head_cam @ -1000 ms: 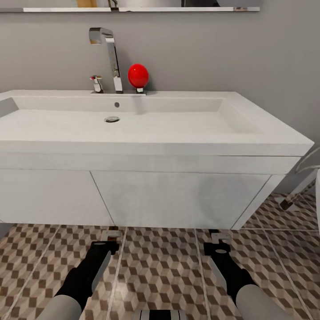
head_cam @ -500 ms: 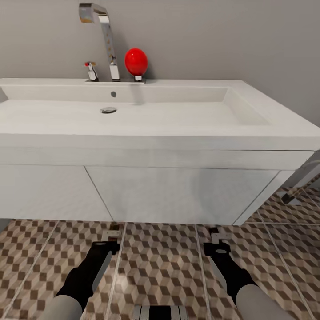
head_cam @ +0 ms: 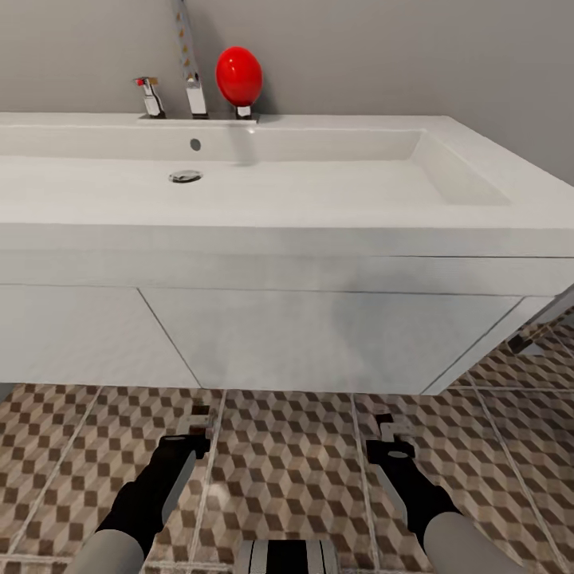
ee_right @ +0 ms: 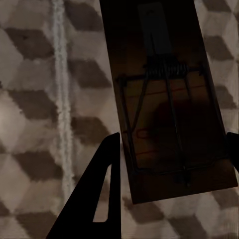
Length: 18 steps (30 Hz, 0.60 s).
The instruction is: Take the four mousetraps from the cabinet in the bathroom and place them on the bathroom floor. Make sure all four end up on the same floor surface, and ensure that at least two of them are either under or directly next to the same bathroom sink.
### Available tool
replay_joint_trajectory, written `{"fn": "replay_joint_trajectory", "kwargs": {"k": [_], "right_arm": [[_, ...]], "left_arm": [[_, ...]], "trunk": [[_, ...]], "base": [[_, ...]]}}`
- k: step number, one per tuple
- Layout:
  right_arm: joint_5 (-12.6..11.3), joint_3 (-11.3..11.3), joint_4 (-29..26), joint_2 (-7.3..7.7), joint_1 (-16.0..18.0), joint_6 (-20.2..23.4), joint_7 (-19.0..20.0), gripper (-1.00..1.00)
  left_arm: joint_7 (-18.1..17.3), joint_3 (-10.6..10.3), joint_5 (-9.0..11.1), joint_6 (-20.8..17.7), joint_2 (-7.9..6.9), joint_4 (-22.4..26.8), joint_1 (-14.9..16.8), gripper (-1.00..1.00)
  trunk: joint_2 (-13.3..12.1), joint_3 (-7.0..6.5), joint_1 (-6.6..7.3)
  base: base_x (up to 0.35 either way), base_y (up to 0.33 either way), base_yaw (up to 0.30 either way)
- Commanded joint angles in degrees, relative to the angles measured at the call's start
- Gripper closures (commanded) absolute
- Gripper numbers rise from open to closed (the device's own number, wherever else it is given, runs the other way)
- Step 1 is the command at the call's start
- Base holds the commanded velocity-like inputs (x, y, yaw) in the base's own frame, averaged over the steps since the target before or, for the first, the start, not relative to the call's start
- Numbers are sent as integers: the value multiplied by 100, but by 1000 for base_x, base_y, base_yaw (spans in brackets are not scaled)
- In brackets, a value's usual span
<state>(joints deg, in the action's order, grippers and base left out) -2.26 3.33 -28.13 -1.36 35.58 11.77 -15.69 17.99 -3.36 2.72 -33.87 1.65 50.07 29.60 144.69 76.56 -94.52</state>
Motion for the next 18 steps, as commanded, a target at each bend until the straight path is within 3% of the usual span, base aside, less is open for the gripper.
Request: {"fn": "replay_joint_trajectory", "kwargs": {"k": [1,18], "right_arm": [[-32,34,46,4,1,36,-39,100],[-23,36,193,4,1,27,-39,100]], "left_arm": [[49,44,27,-29,-7,5,2,100],[56,168,39,-32,-16,3,2,100]], "trunk": [[3,27,-1],[26,404,-45]], "base": [[0,0,0],[0,0,0]]}}
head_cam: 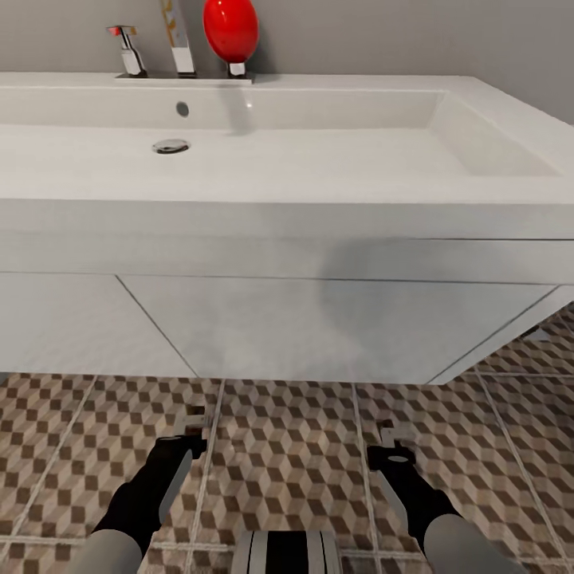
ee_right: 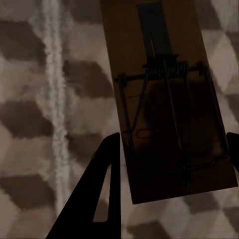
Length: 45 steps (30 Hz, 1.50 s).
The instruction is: Take the four mousetraps from the cabinet in the bathroom and place them on the bathroom floor. Make sure all four end up on the same floor surface, and ensure that at least two of them are either under or directly next to the same bathroom sink.
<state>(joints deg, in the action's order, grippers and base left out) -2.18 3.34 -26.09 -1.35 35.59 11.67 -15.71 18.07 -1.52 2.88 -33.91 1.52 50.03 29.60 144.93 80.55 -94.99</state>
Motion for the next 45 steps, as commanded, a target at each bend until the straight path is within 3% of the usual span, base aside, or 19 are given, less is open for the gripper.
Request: {"fn": "replay_joint_trajectory", "kwargs": {"k": [1,15,30,33,40,45], "right_arm": [[-27,35,-10,3,1,37,-37,100],[23,69,-94,-2,1,-60,-42,100],[49,85,-768,-24,1,75,-48,100],[52,87,-997,-77,1,181,-56,100],[75,83,-1753,-243,1,777,-78,100],[86,85,-2031,-264,1,949,-108,100]], "left_arm": [[47,-16,25,-27,-2,7,2,100],[47,-15,18,24,16,65,2,100],[55,-24,17,-49,185,793,2,100],[57,-42,2,-125,256,1083,2,100],[71,-81,-52,-728,564,1565,2,100],[73,-74,-69,-826,595,1650,2,100]], "trunk": [[3,27,-1],[22,337,-37],[42,669,-76],[46,736,-84],[55,891,-102],[62,1002,-115]], "base": [[0,0,0],[0,0,0],[0,0,0],[0,0,0],[0,0,0],[0,0,0]]}}
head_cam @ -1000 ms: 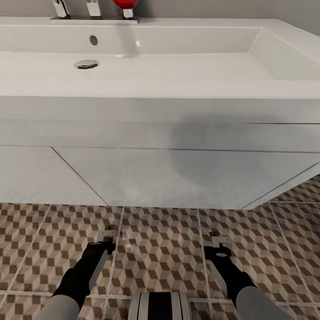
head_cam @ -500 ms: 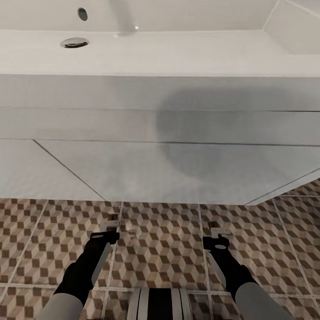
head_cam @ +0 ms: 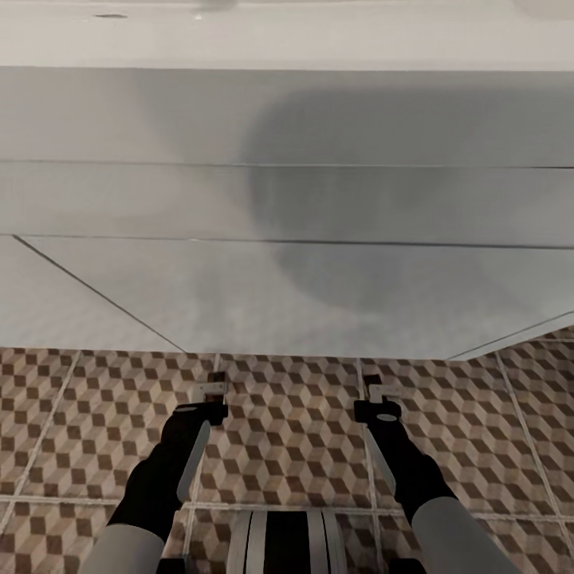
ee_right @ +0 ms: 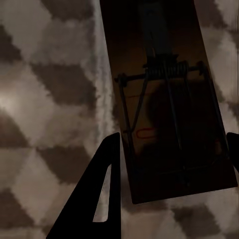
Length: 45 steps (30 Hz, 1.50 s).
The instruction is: Take the four mousetraps from the cabinet in the bathroom and place them on the bathroom floor. Make sure all four end up on the same floor surface, and ensure that at least two of them are either under or directly next to the same bathroom sink.
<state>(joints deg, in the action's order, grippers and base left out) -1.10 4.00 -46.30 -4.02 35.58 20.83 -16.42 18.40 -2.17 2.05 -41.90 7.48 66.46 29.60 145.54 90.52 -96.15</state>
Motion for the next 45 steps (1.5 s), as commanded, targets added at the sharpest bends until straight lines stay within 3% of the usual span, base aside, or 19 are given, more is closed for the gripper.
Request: {"fn": "replay_joint_trajectory", "kwargs": {"k": [1,22,24,30,45], "right_arm": [[-20,21,-47,2,1,43,-46,100],[-18,22,-335,6,1,88,-89,100],[47,31,-401,-9,67,159,-92,100],[48,29,-499,-10,188,192,-97,100],[48,43,-722,1,221,205,-124,100]], "left_arm": [[39,-6,13,-31,-3,10,2,100],[41,-26,14,-12,-10,118,2,100],[12,-54,-2,-26,-71,183,60,100],[15,-55,-2,-57,-73,376,43,100],[51,-56,4,174,-88,461,55,100]], "trunk": [[3,26,-1],[6,71,-7],[6,71,-7],[6,71,-7],[6,71,-7]], "base": [[0,0,0],[0,0,0],[0,0,0],[0,0,0],[0,0,0]]}}
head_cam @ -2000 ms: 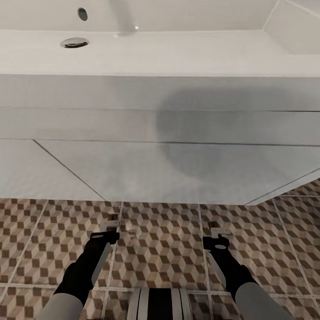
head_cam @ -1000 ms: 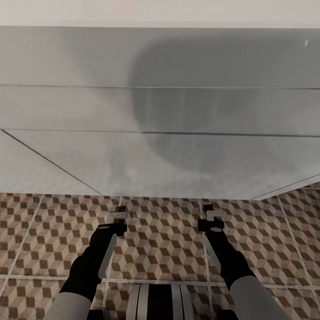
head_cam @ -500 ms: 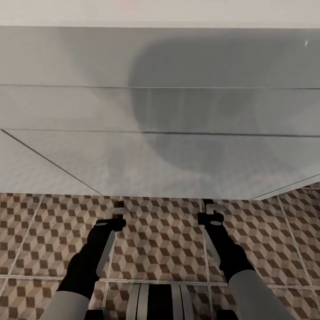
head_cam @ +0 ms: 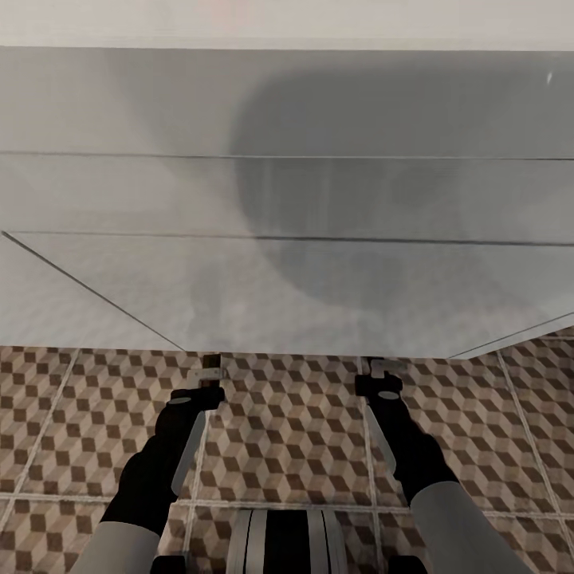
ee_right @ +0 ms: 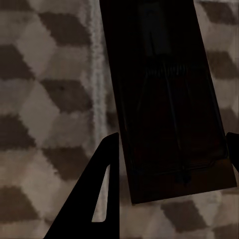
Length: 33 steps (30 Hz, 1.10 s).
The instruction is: Take the four mousetraps from the cabinet in the bathroom and place them on the bathroom floor. Make sure all four end up on the same floor surface, and ensure that at least two of them are either under or directly next to the same bathroom sink.
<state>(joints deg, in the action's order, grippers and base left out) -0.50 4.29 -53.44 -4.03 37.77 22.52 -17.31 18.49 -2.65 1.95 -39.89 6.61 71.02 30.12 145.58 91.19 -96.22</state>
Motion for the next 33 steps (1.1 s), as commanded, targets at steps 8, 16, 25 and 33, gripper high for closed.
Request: {"fn": "replay_joint_trajectory", "kwargs": {"k": [8,16,25,33], "right_arm": [[-12,19,-84,7,2,50,-36,100],[-12,20,-88,8,2,51,-36,100],[-12,20,-87,13,2,51,-36,100],[-12,20,-83,11,2,51,-36,100]], "left_arm": [[46,-9,16,-23,0,5,2,100],[71,-14,9,-18,2,-3,2,100],[75,-17,8,-11,-2,-1,2,100],[76,-16,8,-10,-2,-1,2,100]], "trunk": [[1,3,1],[1,3,1],[1,3,1],[1,3,1]], "base": [[0,0,0],[42,0,0],[180,0,0],[21,0,0]]}}
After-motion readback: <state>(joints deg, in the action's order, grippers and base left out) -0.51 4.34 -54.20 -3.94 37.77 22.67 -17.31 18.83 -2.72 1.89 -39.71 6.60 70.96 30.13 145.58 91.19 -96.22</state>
